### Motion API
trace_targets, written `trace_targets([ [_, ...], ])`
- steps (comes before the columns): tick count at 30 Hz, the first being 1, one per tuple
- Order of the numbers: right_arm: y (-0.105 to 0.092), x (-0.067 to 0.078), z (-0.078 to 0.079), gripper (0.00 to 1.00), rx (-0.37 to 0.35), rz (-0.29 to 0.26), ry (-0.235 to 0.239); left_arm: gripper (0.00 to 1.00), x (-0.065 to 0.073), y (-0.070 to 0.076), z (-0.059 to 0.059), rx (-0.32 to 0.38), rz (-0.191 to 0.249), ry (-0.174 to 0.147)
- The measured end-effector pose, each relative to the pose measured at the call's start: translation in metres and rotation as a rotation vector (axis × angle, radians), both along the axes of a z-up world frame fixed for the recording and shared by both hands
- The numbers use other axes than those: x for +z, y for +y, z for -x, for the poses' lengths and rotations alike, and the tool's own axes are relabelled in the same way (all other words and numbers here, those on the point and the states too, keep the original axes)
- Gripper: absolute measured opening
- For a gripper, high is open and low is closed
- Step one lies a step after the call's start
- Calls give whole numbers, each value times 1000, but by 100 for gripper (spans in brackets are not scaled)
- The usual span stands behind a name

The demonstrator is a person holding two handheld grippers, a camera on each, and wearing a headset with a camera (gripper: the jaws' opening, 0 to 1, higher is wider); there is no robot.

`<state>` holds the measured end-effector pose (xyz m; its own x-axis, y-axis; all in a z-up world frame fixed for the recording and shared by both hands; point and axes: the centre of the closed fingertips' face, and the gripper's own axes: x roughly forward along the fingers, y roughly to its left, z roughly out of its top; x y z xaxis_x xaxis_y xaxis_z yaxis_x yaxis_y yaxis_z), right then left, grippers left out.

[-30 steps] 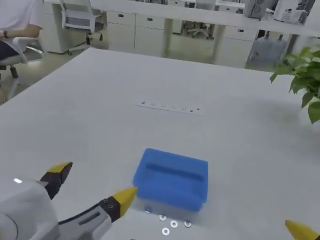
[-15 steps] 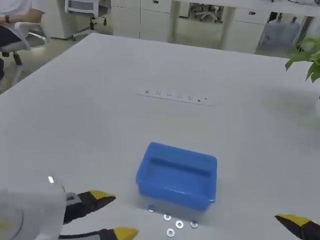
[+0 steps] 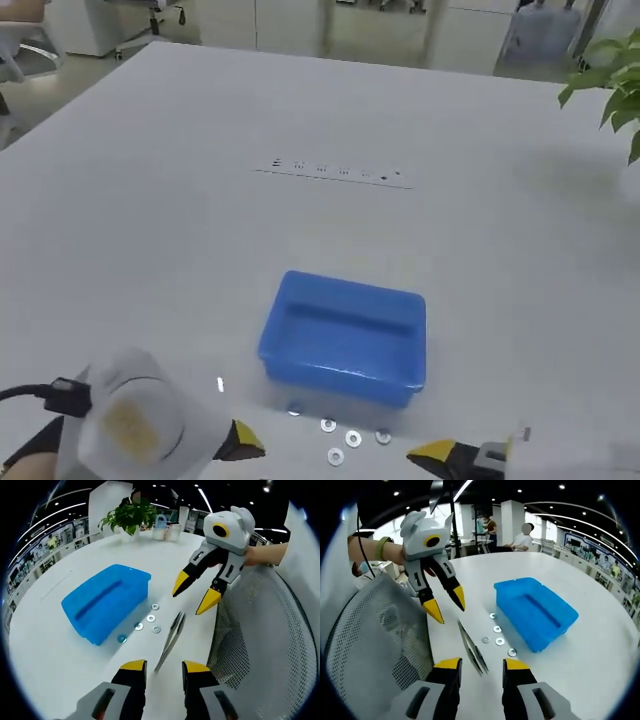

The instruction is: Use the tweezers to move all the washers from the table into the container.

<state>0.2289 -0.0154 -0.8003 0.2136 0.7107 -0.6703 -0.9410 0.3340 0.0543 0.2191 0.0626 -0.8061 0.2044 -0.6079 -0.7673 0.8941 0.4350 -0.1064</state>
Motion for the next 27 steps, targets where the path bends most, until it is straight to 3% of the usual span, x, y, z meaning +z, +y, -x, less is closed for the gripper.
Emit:
trace_targets([
  [3,5,-6,2,28,30,24,-4,22,-6,-2,-1,-22,-21,16],
  [7,12,-18,8,23,121,86,-19,16,-13,-1,-3,-90,-82,4],
  [11,16,-24,9,18,144,110,-25,12,-15,-1,-5,-124,-105,-10],
  [19,19,-26,5,12,161,122,-23,0,-24,4,-6,-237,-202,-69],
  [23,19,-26,2,11,165,120,-28,0,-19,0,-2,-272,-186,-73],
  [27,18,-23,0,10,169,108,-31,0,3,-9,-1,-294,-146,-103],
])
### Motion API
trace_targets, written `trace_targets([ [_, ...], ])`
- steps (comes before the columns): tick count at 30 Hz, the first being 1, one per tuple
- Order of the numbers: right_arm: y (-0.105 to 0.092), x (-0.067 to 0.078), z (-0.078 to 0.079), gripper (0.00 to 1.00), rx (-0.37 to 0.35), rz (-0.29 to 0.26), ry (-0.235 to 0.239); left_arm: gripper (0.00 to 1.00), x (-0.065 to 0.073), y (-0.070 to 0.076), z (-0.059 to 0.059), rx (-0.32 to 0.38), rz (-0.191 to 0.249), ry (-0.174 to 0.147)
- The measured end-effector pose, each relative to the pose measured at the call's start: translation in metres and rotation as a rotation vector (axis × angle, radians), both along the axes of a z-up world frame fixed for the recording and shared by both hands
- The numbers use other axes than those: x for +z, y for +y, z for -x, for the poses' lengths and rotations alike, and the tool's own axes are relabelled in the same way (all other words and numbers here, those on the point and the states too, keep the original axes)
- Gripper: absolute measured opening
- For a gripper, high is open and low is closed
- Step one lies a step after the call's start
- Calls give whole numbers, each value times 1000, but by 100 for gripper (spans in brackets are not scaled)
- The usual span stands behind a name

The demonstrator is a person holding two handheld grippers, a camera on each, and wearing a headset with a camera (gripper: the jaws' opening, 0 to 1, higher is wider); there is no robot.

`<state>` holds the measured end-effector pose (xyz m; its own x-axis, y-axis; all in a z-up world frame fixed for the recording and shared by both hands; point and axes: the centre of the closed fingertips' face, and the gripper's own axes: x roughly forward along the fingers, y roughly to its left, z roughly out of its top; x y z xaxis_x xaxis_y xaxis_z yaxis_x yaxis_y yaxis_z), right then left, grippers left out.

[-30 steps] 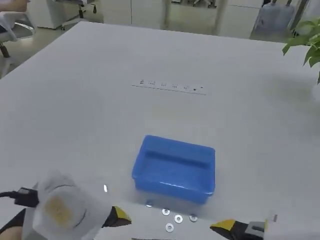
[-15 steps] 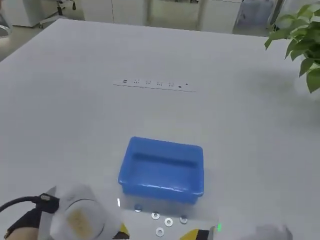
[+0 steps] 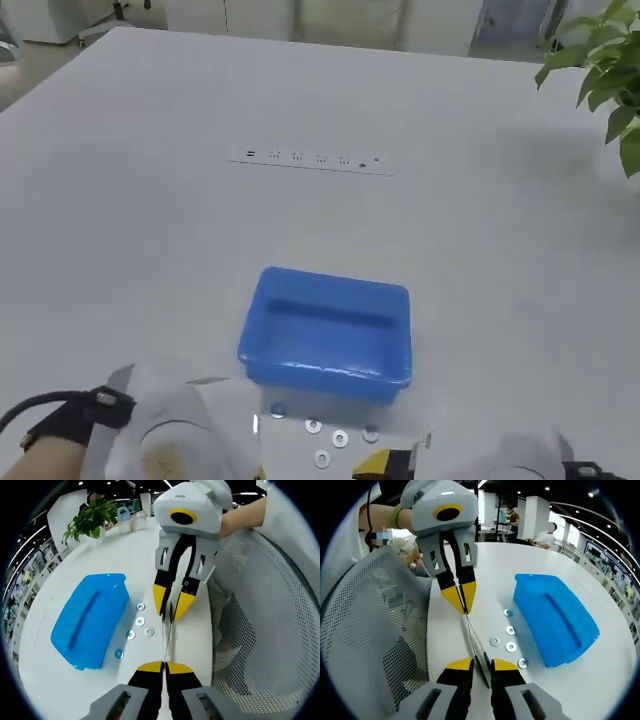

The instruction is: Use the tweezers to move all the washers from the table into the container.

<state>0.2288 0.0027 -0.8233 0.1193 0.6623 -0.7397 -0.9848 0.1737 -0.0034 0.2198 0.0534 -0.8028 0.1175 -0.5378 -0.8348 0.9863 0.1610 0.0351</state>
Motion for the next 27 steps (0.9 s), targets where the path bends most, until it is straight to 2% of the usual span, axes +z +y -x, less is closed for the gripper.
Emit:
trace_targets([
  [3,2,4,-1,9,0,-20,-2,0,19,-6,0,-22,18,-30],
  [7,4,8,-2,9,6,-43,-4,0,43,-17,0,-37,65,-44],
  [12,10,15,-6,8,11,-74,-7,0,59,-25,-2,-77,53,-88],
  [14,14,19,-9,8,12,-92,-29,0,69,-29,-4,-84,68,-112],
  [18,24,28,-12,8,7,-142,-25,0,83,-34,-7,-85,84,-128],
  [23,37,32,-15,7,10,-175,-17,0,89,-33,-12,-85,82,-135],
  [27,40,27,-16,7,6,-177,-1,0,85,-31,-19,-64,79,-114],
])
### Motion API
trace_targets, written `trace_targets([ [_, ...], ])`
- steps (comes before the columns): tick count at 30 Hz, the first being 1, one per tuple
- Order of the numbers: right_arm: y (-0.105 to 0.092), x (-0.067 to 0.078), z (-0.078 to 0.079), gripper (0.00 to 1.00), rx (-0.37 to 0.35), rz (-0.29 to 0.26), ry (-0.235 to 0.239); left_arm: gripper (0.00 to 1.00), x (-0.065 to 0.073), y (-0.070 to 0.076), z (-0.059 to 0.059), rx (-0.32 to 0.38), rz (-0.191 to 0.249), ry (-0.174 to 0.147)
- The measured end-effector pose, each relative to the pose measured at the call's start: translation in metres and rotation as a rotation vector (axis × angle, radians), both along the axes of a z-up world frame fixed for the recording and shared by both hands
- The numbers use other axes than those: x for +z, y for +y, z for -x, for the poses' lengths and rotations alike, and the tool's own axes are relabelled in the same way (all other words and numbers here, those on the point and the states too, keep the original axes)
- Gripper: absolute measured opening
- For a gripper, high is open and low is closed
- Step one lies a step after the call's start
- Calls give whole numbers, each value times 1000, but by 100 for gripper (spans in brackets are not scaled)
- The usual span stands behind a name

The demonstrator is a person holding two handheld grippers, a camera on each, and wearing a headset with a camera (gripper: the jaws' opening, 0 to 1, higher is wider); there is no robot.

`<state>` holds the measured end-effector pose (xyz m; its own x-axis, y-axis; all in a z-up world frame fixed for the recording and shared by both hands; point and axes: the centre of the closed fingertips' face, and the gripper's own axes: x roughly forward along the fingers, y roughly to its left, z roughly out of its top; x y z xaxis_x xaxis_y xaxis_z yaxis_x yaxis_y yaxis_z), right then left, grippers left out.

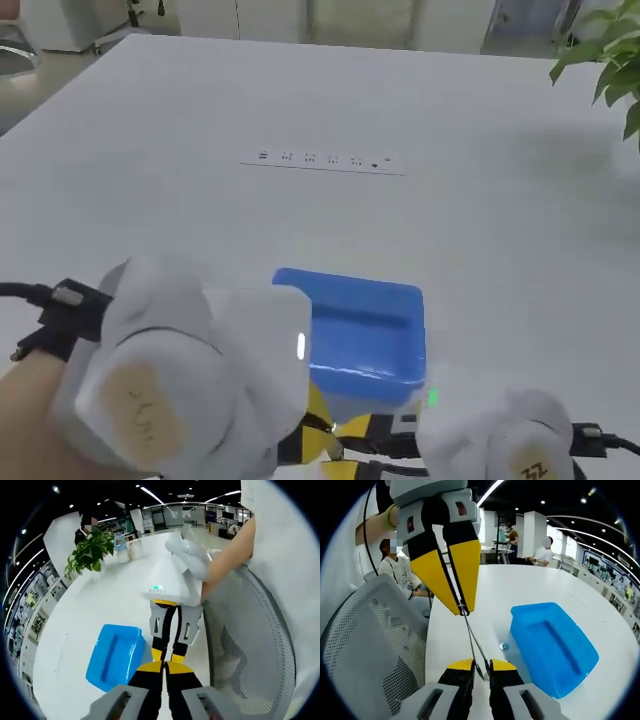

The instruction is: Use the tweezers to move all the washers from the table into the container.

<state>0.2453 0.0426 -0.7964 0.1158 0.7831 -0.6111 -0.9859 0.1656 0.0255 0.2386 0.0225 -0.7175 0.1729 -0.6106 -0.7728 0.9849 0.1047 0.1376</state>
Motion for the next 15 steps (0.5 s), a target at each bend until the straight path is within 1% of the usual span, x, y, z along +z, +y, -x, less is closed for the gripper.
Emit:
trace_targets([
  [2,0,-3,1,8,0,6,4,0,-3,1,-3,9,-4,11],
  [3,0,-2,0,8,-1,1,4,0,-1,1,-5,10,-1,10],
  [5,1,-1,0,7,-3,-15,31,0,0,2,-7,11,-14,9],
  [9,3,0,-1,7,-2,-17,20,0,1,1,-7,-2,-22,8],
  [11,3,1,-1,7,-4,-21,15,0,2,1,-8,-9,-29,-4],
  [14,1,-3,-3,8,-7,-8,11,0,-3,1,-7,-10,-34,5],
  [15,2,-5,-2,8,-11,-17,26,0,-3,1,-7,-11,-29,8],
])
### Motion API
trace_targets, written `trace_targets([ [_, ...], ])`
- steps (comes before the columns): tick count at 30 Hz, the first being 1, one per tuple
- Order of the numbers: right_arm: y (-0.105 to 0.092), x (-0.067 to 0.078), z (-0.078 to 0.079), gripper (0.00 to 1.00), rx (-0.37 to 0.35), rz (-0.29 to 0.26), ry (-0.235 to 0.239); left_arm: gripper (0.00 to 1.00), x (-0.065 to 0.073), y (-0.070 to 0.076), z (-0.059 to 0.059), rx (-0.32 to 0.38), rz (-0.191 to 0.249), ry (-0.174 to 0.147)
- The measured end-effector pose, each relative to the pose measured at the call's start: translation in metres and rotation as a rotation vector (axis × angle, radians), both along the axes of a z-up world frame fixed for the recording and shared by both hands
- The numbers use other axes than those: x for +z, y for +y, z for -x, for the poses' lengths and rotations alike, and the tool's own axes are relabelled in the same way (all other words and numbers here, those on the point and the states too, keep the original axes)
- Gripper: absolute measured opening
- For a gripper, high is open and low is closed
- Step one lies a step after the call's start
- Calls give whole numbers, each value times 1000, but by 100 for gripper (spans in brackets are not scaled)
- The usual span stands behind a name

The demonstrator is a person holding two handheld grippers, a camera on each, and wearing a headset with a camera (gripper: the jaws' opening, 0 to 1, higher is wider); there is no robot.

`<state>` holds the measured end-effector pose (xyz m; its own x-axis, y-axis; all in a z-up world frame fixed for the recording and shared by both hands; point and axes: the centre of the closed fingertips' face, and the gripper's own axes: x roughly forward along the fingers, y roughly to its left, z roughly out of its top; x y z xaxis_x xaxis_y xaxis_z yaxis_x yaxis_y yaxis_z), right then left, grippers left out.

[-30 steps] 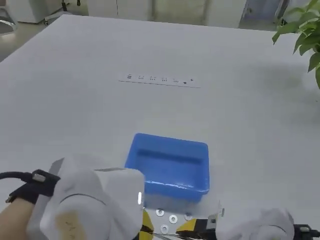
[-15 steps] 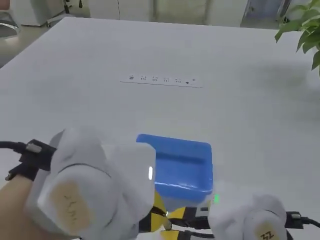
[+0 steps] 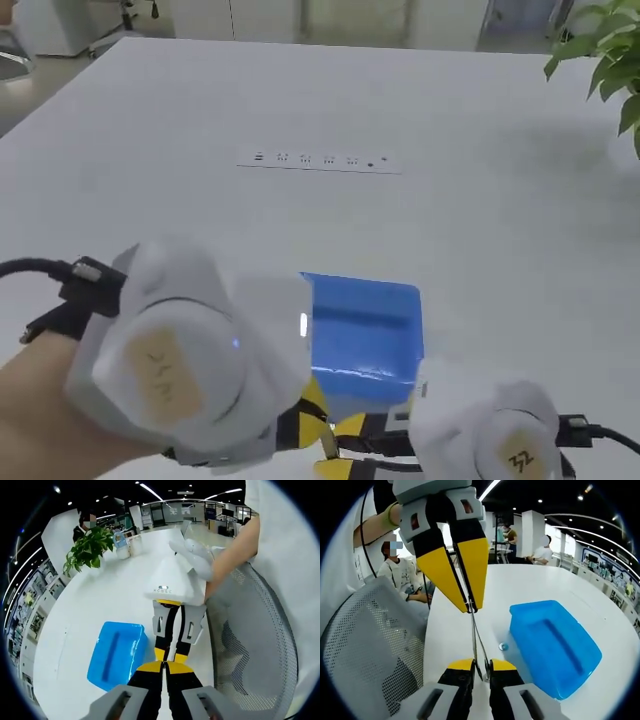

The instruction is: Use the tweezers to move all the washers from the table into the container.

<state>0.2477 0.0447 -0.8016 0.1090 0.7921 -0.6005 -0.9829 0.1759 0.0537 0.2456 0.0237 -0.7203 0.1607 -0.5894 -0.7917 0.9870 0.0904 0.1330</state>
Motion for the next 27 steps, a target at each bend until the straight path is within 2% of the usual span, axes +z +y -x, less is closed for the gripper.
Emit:
trace_targets([
  [2,0,-4,0,10,-6,3,29,0,0,0,0,-2,-4,-6],
  [6,2,3,2,11,17,0,15,0,1,-4,1,-5,-8,10],
  [9,5,13,3,11,30,-20,5,0,1,-3,4,-27,-39,6],
  [11,7,16,2,9,35,-25,-4,0,0,-4,6,-29,-40,18],
  [15,7,14,1,7,41,-25,-2,0,1,-5,5,-37,-39,17],
  [18,6,15,1,7,42,-24,-2,0,1,-5,3,-27,-25,29],
  [24,5,13,2,7,36,-9,-20,0,1,-6,3,-37,-34,31],
  [26,4,14,0,6,28,-14,-26,0,1,-7,3,-38,-34,27],
  [27,4,16,0,6,24,-11,-43,0,2,-7,2,-53,-48,9],
])
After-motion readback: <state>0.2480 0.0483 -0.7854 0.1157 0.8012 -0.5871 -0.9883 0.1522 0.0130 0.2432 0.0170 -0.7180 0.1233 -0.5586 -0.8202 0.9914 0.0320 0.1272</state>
